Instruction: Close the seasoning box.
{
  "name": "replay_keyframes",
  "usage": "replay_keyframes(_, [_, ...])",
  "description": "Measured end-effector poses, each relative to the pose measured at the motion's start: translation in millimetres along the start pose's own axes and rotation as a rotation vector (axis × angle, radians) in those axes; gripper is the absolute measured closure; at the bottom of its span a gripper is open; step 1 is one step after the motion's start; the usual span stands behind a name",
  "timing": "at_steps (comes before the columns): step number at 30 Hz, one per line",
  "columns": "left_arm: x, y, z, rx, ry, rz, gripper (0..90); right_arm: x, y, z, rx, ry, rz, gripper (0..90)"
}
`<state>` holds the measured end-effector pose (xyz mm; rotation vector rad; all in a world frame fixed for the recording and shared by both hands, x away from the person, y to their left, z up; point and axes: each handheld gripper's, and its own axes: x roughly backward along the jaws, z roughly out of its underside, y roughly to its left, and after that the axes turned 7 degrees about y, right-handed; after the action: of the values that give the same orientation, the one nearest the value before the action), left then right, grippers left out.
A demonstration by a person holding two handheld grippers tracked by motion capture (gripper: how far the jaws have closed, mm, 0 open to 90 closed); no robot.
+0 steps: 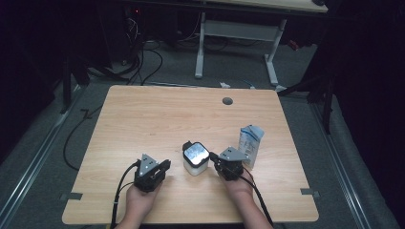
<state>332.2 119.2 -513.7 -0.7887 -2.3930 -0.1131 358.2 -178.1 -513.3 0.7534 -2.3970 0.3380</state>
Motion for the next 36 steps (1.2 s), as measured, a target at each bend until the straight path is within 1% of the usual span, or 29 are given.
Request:
replay_keyframes(2, [7.5, 8.1, 2.7, 0.0, -0.002, -0.024, 79.7, -1.7, -1.1, 0.2, -0.007, 0.004, -0.005, 89.9])
replay_keyframes(3, [11.7, 12.9, 4.2, -0.006, -0.005, -0.043, 78.0, -2.3, -1.1, 0.4, -0.006, 0.006, -0.01, 90.0])
replay_keyframes(5, [19.7, 22.3, 7.6, -0.005, -0.001, -0.067, 75.1, -2.7, 0.5, 0.9, -0.002, 0.008, -0.005, 90.0])
replay_keyframes(7, [27.3, 33.0, 11.2, 0.01, -0.004, -0.085, 73.2, -1.9, 1.6, 1.4, -0.004, 0.007, -0.013, 90.0])
replay_keyframes(8, [30.8, 38.0, 13.0, 0.019, -0.003, -0.091, 72.6, -1.2, 2.4, 1.7, 0.001, 0.009, -0.008, 90.0])
replay_keyframes(11, [39.6, 50.8, 18.1, 0.043, -0.01, -0.113, 71.8, 1.0, 5.9, 2.9, 0.002, 0.004, -0.019, 90.0])
replay_keyframes(16, [49.6, 64.3, 24.5, 0.069, -0.019, -0.138, 71.7, 5.1, 15.1, 4.5, 0.016, 0.002, -0.026, 90.0])
replay_keyframes(20, [54.0, 70.4, 27.5, 0.078, -0.024, -0.146, 71.1, 8.9, 22.2, 5.8, 0.019, 0.0, -0.03, 90.0])
replay_keyframes(22, [55.1, 72.3, 28.8, 0.081, -0.024, -0.148, 70.7, 10.0, 25.2, 6.8, 0.027, -0.005, -0.035, 90.0])
replay_keyframes(25, [55.4, 74.1, 30.4, 0.086, -0.024, -0.15, 70.4, 11.9, 30.5, 8.4, 0.024, -0.008, -0.046, 89.9])
replay_keyframes(30, [54.9, 73.7, 31.1, 0.086, -0.027, -0.149, 70.0, 14.2, 37.4, 10.3, 0.027, -0.014, -0.057, 90.0])
replay_keyframes(36, [53.7, 72.1, 31.8, 0.082, -0.025, -0.146, 69.6, 16.1, 40.8, 11.4, 0.027, -0.012, -0.07, 89.9])
